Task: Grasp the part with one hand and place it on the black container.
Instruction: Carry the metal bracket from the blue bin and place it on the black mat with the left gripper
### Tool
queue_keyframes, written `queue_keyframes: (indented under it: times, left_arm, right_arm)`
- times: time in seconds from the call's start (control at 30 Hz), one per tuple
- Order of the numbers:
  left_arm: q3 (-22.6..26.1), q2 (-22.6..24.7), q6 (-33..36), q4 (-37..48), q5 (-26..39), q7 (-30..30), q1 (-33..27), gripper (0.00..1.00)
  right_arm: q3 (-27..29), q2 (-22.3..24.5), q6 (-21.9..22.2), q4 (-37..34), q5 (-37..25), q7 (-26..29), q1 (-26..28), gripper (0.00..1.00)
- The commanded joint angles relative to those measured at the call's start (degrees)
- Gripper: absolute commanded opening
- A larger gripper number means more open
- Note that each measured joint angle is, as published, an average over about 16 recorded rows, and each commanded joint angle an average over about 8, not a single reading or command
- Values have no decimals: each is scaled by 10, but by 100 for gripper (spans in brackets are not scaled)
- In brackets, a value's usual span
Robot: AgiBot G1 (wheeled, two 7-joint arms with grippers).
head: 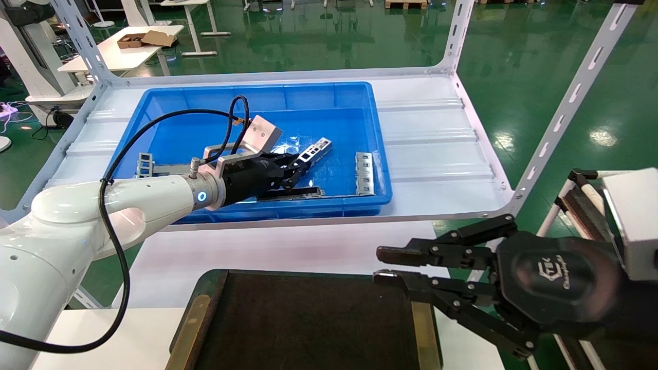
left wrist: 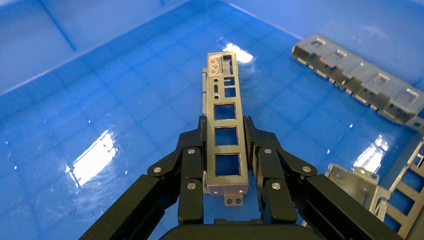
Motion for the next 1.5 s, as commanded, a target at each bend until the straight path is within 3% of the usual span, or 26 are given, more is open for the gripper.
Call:
queue_keyframes:
  times: [0.03,0.3,0.57,0.83,1.23,1.37,1.5]
  left_arm:
    - [0,0,-2,-3,-5,2,1,0]
    - [-22,-13,60,-19,-50,29,-6,0]
    - [-43,-48,182,-40,-90,48,-6,0]
    - [-49,-104,303,-103,-111,27,33,0]
    - [-44,-207,405,-339,-149,-69,207,0]
    - [-41,-226,375,-402,-153,-105,282,0]
    - [-38,-233,302,-450,-146,-137,358,0]
  right_arm:
    - [0,0,0,0,0,0,0,0]
    - [0,0,0,0,0,0,0,0]
    - [0,0,0,0,0,0,0,0]
    - [0,0,0,0,0,0,0,0]
    - [0,0,0,0,0,0,0,0]
    - [0,0,0,0,0,0,0,0]
    - [0,0,0,0,0,0,0,0]
